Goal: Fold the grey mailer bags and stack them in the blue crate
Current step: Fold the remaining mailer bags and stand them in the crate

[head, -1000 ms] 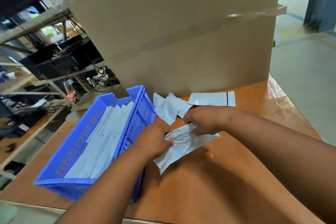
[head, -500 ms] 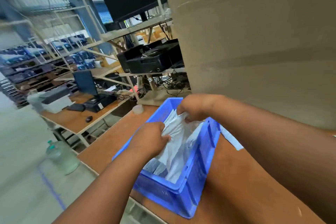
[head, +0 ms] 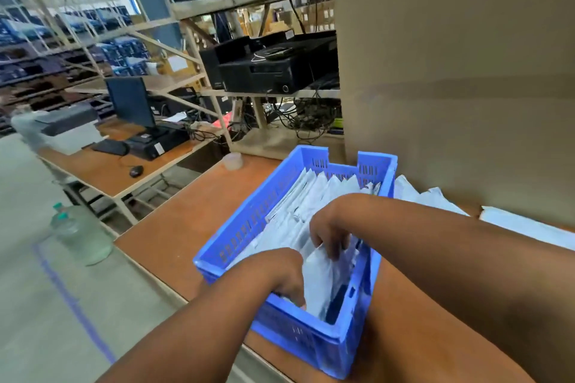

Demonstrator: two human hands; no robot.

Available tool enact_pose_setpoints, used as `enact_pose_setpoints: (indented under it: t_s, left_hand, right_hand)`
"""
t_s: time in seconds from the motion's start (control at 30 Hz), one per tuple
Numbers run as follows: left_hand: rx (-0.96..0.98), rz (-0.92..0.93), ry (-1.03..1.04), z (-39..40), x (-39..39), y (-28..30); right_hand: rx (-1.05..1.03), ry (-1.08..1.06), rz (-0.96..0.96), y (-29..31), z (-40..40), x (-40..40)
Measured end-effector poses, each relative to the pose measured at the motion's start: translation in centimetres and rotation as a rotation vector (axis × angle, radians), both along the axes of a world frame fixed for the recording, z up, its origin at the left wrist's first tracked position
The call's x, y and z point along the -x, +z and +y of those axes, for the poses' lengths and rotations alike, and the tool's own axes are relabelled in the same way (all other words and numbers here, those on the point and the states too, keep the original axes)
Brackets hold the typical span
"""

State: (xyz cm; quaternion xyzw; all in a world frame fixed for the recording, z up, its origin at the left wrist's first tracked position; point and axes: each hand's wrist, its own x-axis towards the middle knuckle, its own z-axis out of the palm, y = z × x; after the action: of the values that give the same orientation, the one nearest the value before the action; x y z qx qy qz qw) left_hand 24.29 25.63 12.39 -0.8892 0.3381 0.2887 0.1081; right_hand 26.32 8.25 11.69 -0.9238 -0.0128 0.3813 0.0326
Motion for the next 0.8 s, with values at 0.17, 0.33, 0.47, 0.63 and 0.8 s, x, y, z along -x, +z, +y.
enact_pose_setpoints:
  t_s: [0.17,0.33,0.47,0.63,0.8]
  left_hand:
    - [-0.245,-0.05,-0.087,-1.9,-0.4,-2.6]
    - [-0.35,-0.077,-0.091,-1.9,-1.2,-4.0]
    - [-0.365,-0.105,-0.12,-1.8,-1.1,-4.3]
    - [-0.414,-0.095,-0.074,-1.7,-1.3,-4.1]
    - [-0.321,-0.031,0.021,-1.7,-1.2,-2.8]
  right_hand:
    - [0.217,0.255,-0.088,-3.8,1.3,-1.4]
    - [0.29,0.327,-0.2,-4.6,0.7,-1.2]
    - [0.446,0.32,-0.28,-5.5,1.0,-0.9]
    - [0.407,0.244,-0.259,-4.6,1.6,-1.3]
    - [0.204,0.168,-0.225,-0.7,0.4,-1.1]
